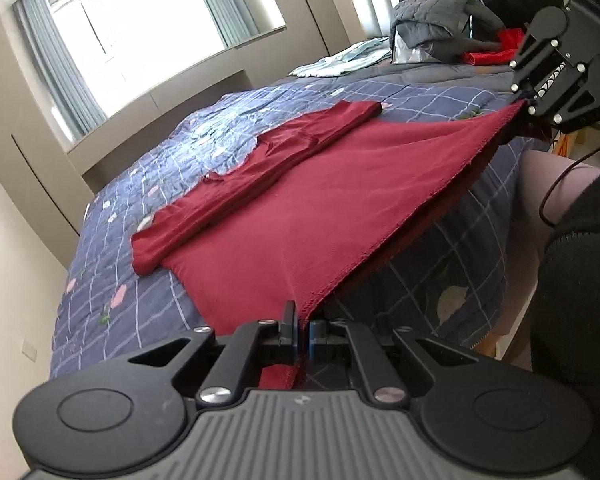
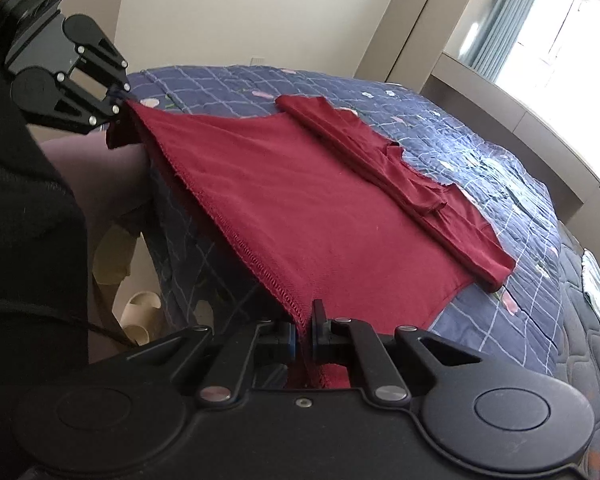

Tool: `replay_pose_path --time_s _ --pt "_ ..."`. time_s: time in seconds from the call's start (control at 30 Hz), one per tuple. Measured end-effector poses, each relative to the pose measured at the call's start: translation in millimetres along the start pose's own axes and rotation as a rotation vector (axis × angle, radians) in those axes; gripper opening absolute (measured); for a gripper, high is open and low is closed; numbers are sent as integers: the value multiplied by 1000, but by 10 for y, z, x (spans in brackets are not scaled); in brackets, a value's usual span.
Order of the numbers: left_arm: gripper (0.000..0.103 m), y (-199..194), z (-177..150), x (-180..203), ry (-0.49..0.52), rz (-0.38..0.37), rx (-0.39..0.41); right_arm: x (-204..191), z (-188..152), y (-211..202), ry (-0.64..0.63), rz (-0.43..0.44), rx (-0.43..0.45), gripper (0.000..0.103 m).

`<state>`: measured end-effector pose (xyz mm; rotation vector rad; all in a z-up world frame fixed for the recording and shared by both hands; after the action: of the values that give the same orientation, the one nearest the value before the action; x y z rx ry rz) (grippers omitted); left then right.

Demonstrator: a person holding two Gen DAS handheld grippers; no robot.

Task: Fold small clothes
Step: 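Lift the held side edge with both grippers and fold it over the sweater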

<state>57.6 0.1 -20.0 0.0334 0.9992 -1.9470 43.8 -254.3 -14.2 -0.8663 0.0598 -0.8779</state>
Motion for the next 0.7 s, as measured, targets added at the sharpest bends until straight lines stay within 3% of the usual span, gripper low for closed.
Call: replay_pose_path --time_s 0.17,0.33,0.53,0.7 --pt "4 15 255 -156 26 6 22 186 238 -7 -16 11 18 6" --pt "4 207 642 -598 -2 -5 25 501 531 43 -93 2 39 6" --pt "4 585 1184 -1237 -29 -35 -1 992 994 245 -215 -39 65 7" --pt "4 1063 1570 -1615 -2 -24 -62 1508 1364 600 -232 -72 55 7"
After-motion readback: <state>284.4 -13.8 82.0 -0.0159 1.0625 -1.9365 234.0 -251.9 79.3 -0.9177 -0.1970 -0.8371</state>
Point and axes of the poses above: each gripper's, at about its wrist camera, not at the fingertips, and y roughly the way its jaws point, x to its right, z to its top, the point moved 3 cm from there along y, roughly the way its jaws point, and after that the axes turned 2 degrees about y, right-handed, at the moved point
